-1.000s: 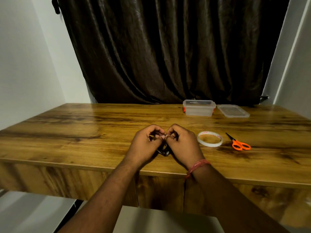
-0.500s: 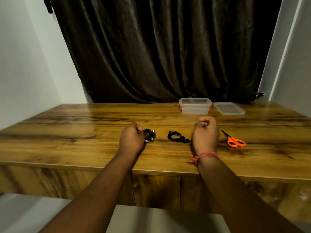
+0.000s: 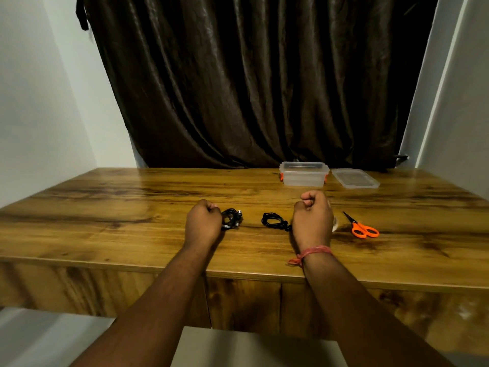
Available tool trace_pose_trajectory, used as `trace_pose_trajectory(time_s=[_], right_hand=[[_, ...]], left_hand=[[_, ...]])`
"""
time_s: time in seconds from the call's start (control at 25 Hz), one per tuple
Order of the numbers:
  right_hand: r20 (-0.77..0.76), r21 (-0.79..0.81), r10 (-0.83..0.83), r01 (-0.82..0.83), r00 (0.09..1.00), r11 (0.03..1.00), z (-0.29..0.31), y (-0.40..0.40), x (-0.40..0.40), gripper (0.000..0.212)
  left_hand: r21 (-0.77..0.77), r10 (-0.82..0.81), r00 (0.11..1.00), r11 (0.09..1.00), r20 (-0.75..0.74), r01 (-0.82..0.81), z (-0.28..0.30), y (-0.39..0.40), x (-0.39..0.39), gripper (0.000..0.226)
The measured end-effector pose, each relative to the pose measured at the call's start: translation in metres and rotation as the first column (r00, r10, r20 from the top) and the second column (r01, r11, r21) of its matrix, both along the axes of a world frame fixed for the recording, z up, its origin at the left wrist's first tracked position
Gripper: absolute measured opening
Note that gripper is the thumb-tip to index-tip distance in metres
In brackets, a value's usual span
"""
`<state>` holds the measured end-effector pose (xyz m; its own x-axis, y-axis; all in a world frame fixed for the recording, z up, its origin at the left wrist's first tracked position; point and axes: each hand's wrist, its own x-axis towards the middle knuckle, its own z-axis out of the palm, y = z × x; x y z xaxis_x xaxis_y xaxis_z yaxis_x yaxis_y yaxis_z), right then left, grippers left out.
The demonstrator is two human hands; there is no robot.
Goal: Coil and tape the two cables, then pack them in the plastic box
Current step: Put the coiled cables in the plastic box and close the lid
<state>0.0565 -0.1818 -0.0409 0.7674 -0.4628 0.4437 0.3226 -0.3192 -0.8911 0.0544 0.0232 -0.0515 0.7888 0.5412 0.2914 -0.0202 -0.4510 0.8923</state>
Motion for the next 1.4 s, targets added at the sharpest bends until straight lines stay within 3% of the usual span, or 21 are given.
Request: trace_pose_trajectory(time_s=[0.16,0.32,0.4,0.48,0.52,0.6,0.72,0.8,1.04,1.28,1.4], right_hand=[[0.0,-0.076,0.043,-0.043,0.999,0.996,0.002,0.003,-0.006,0.015],[-0.066,-0.156,0.119,-0.128,0.991,0.979,0.0,0.004,-0.014,0.014],[-0.105,-0.228,0.191,-0.211,0.976,0.951,-0.001,0.004,-0.022,0.016],[-0.155,-0.368,0.247,-0.287,0.957,0.884,-0.002,0.002,-0.035,0.023],[-0.165,-0.469,0.249,-0.298,0.954,0.831,-0.003,0.0,-0.041,0.029],[-0.154,-0.706,0.205,-0.252,0.967,0.662,-0.004,-0.01,-0.055,0.045],[-0.126,-0.914,0.127,-0.165,0.984,0.371,-0.004,-0.032,-0.06,0.069],[-0.125,-0.944,0.09,-0.146,0.988,0.297,0.001,-0.045,-0.05,0.081],[-0.173,-0.953,0.099,-0.192,0.98,0.233,0.017,-0.045,-0.001,0.096],[-0.252,-0.945,0.077,-0.263,0.965,0.196,0.031,-0.043,0.036,0.101],[-0.351,-0.905,0.055,-0.354,0.935,0.236,0.048,-0.043,0.025,0.099]], left_hand=[[-0.213,0.011,1.0,0.977,0.01,-0.008,0.006,0.003,-0.013,0.013],[-0.219,-0.085,0.996,0.973,-0.019,0.079,0.006,0.003,-0.028,0.011],[-0.079,-0.19,0.98,0.98,-0.068,0.184,0.006,0.0,-0.038,0.03],[0.233,-0.237,0.958,0.934,-0.163,0.271,0.001,-0.006,-0.052,0.059],[0.397,-0.227,0.952,0.87,-0.205,0.293,-0.003,-0.009,-0.058,0.07],[0.624,-0.189,0.948,0.716,-0.256,0.312,-0.007,-0.012,-0.07,0.084],[0.745,-0.149,0.954,0.597,-0.26,0.296,-0.005,-0.004,-0.073,0.09],[0.791,-0.125,0.963,0.551,-0.238,0.267,0.001,0.008,-0.065,0.09],[0.879,-0.06,0.973,0.418,-0.223,0.227,0.015,0.012,-0.02,0.089],[0.848,-0.05,0.941,0.418,-0.336,0.325,0.039,0.008,0.013,0.086],[0.804,-0.041,0.909,0.451,-0.414,0.387,0.063,0.008,0.002,0.089]])
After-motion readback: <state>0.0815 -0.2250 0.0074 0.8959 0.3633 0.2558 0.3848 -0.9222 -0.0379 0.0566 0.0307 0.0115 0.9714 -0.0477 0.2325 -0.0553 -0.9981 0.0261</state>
